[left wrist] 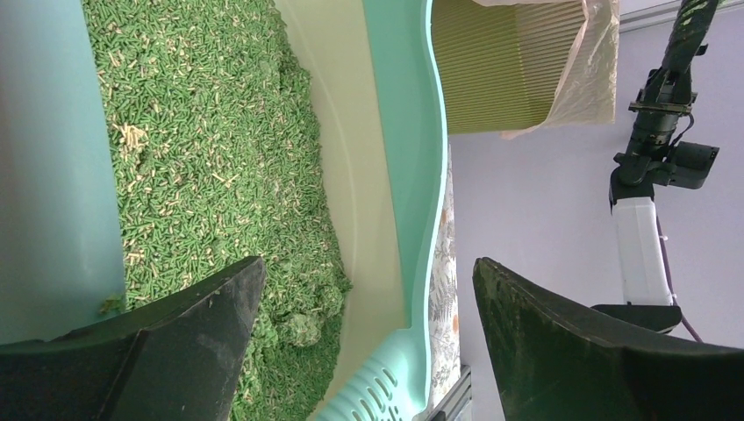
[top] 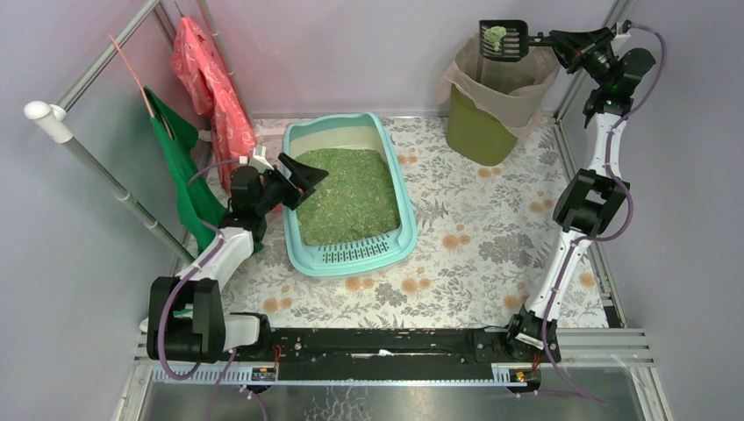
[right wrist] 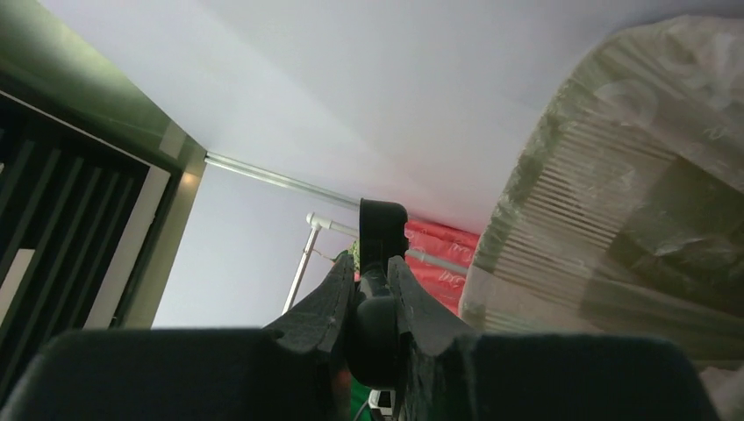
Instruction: Clean the litter box
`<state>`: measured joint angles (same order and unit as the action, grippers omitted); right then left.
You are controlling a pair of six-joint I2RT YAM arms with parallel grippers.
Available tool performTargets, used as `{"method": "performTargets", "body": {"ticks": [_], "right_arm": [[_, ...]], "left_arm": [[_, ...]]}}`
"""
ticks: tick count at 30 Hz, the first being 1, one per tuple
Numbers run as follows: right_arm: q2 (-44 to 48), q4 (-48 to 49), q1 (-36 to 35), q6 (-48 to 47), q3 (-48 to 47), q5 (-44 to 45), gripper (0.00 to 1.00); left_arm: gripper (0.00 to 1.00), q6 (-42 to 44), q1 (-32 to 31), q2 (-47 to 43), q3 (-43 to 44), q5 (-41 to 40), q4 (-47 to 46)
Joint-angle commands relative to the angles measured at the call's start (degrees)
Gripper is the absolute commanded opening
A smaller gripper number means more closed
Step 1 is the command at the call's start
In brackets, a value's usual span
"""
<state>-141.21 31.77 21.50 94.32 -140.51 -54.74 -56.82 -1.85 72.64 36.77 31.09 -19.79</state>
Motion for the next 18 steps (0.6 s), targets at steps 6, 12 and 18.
{"method": "performTargets", "body": {"ticks": [6, 12, 18], "right_arm": [[0.8, 0.8, -0.1, -11.4, -1.2, 2.6, 0.00], [0.6, -6.2, 0.0, -21.5, -0.6, 4.4, 0.00], [-1.9, -4.7, 0.2, -22.5, -1.2, 4.5, 0.00]], "left_arm": [[0.97, 1.5, -0.4, 2.2, 0.7, -0.8, -1.0], [0.97, 1.4, -0.4, 2.9, 1.0, -0.5, -1.0], [0.97, 1.3, -0.4, 4.1, 1.4, -0.3, -1.2]]}}
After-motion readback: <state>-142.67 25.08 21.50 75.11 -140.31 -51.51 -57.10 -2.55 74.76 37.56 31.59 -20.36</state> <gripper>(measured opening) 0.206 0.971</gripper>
